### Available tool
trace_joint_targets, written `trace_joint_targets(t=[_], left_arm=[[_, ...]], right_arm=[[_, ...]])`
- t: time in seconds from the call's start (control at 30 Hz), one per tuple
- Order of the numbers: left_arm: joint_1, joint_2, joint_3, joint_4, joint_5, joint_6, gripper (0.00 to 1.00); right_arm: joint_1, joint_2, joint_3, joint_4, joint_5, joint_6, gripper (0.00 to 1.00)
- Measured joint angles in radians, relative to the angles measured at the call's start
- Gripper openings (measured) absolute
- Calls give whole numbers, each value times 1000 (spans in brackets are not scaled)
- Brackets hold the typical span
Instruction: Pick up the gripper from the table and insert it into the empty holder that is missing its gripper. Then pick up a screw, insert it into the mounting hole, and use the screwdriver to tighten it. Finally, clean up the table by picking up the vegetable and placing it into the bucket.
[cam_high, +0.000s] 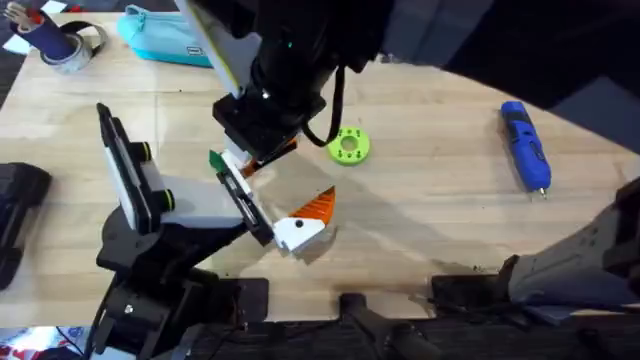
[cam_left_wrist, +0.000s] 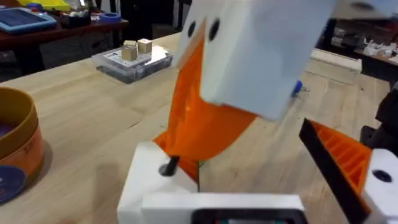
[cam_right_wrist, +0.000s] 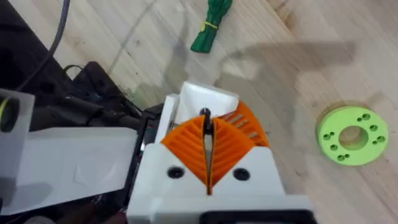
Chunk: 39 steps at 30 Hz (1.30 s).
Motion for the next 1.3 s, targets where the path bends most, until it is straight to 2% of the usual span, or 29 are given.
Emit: trace_joint_targets(t=[0.4,0.73,1.3], left_arm=[[0,0,0,0,3,-1,991],[0,0,0,0,5,2,991],[0,0,0,0,8,2,991]], right_arm=[[0,8,1,51,8,0,6],[6,8,1,49,47,0,6],[5,8,1,19,33,0,6]])
